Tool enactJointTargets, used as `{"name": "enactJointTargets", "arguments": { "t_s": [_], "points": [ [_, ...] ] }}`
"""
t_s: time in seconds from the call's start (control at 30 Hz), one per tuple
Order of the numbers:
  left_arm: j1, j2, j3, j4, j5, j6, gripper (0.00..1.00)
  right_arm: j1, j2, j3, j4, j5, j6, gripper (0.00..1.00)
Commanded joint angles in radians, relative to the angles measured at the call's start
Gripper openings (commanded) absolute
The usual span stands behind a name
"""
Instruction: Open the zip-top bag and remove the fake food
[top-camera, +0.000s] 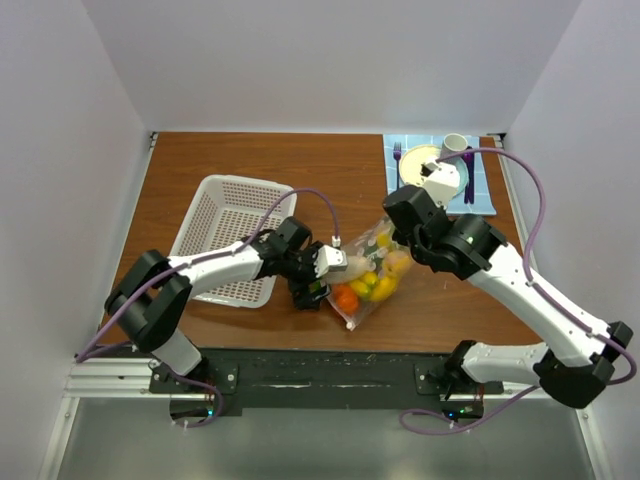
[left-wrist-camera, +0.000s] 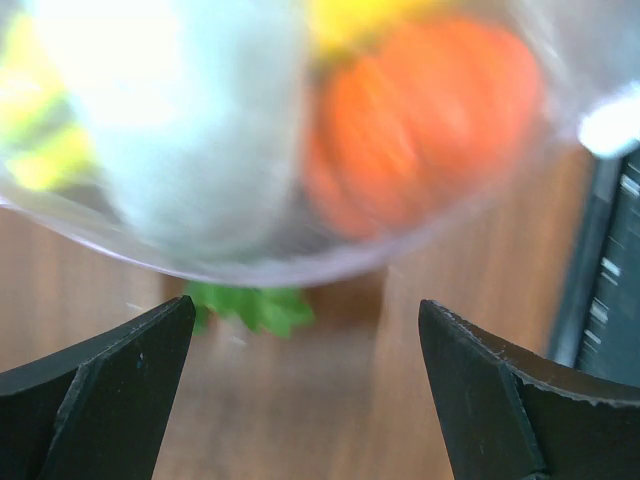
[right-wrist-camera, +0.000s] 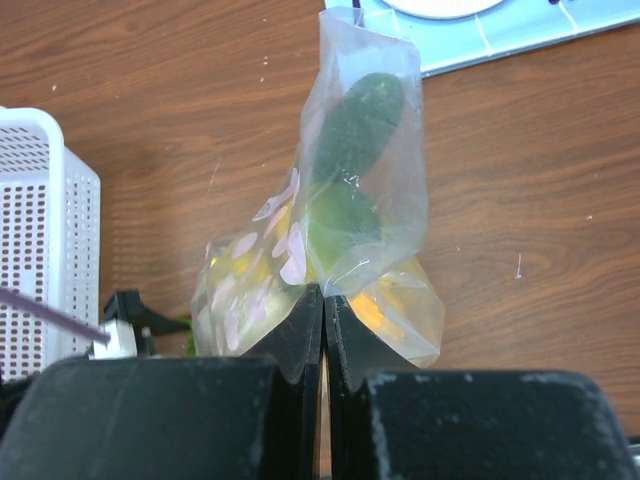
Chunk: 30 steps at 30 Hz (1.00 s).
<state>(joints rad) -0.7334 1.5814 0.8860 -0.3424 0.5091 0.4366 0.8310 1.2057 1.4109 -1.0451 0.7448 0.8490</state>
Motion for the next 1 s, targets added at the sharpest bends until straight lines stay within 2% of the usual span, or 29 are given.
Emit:
{"name": "enactJointTargets", "arguments": {
  "t_s": [0.0, 0.13, 0.33, 0.47, 0.5, 0.57, 0.6, 0.7, 0.77, 0.87, 0.9, 0.93, 0.97],
  "points": [
    [0.011, 0.057, 0.093, 0.112, -0.073, -0.025, 1.00, 0.002, -0.057, -0.087, -0.024, 0.019, 0.051, 0.00],
    [0.011, 0.127, 0.137, 0.126, -0.066, -0.021, 1.00, 0.003, -0.119, -0.240, -0.016, -0.013, 0.117, 0.00],
    [0.015, 0.204, 0.151, 0.146, -0.072, 0.019, 1.00, 0.000, -0.185, -0.338, -0.044, -0.007, 0.165, 0.00],
    [0.029, 0.227, 0.171, 0.141, -0.040, 0.033, 0.89, -0.001, -0.209, -0.362, -0.056, -0.007, 0.170, 0.00],
    [0.029, 0.223, 0.174, 0.138, -0.031, 0.034, 0.79, -0.001, -0.210, -0.363, -0.055, -0.010, 0.170, 0.00],
    [0.031, 0.220, 0.202, 0.112, 0.011, 0.042, 0.67, -0.001, -0.207, -0.368, -0.055, -0.012, 0.170, 0.00],
    [0.031, 0.218, 0.211, 0.077, 0.026, 0.054, 0.53, -0.001, -0.204, -0.368, -0.056, -0.012, 0.170, 0.00],
    [0.031, 0.233, 0.270, -0.034, 0.068, 0.106, 0.32, -0.003, -0.205, -0.371, -0.058, -0.010, 0.171, 0.00],
    [0.032, 0.227, 0.281, -0.081, 0.078, 0.135, 0.28, -0.004, -0.209, -0.371, -0.058, -0.010, 0.168, 0.00],
    [0.032, 0.192, 0.266, -0.116, 0.088, 0.178, 0.13, -0.006, -0.210, -0.378, -0.055, -0.012, 0.167, 0.00],
    [0.032, 0.184, 0.265, -0.128, 0.088, 0.185, 0.04, -0.006, -0.210, -0.383, -0.055, -0.013, 0.168, 0.00],
    [0.034, 0.180, 0.266, -0.136, 0.086, 0.188, 0.00, -0.004, -0.212, -0.385, -0.053, -0.015, 0.168, 0.00],
    [0.035, 0.167, 0.268, -0.145, 0.085, 0.192, 0.00, -0.006, -0.212, -0.386, -0.052, -0.015, 0.168, 0.00]
  ]
}}
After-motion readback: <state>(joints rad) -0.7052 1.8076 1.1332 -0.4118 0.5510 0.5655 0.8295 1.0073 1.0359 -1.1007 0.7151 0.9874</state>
